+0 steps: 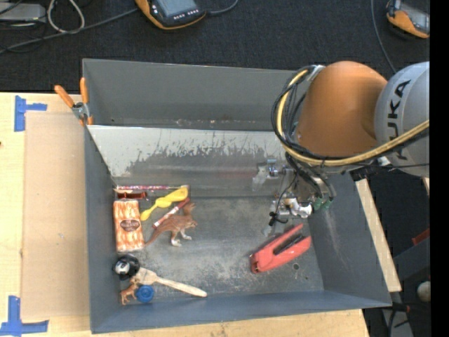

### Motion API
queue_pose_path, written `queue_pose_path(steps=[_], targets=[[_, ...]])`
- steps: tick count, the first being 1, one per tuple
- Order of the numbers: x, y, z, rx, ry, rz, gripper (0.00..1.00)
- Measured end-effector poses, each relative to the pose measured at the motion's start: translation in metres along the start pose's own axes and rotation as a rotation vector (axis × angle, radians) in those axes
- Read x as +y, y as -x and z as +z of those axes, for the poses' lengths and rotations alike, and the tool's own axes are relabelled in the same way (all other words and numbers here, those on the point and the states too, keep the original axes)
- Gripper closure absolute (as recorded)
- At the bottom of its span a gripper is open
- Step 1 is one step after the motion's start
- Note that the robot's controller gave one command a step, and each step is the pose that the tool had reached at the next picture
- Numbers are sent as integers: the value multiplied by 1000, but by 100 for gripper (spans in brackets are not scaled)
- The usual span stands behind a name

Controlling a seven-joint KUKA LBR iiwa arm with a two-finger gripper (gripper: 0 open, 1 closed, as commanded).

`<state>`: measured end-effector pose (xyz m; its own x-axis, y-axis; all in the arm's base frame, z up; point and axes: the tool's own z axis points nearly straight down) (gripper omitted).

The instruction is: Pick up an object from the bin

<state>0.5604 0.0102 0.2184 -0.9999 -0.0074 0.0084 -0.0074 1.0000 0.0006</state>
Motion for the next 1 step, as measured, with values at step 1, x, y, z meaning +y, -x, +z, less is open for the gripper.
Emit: queue_pose_path(steps=[1], targets=[[0, 1, -4, -7, 0, 0, 0]])
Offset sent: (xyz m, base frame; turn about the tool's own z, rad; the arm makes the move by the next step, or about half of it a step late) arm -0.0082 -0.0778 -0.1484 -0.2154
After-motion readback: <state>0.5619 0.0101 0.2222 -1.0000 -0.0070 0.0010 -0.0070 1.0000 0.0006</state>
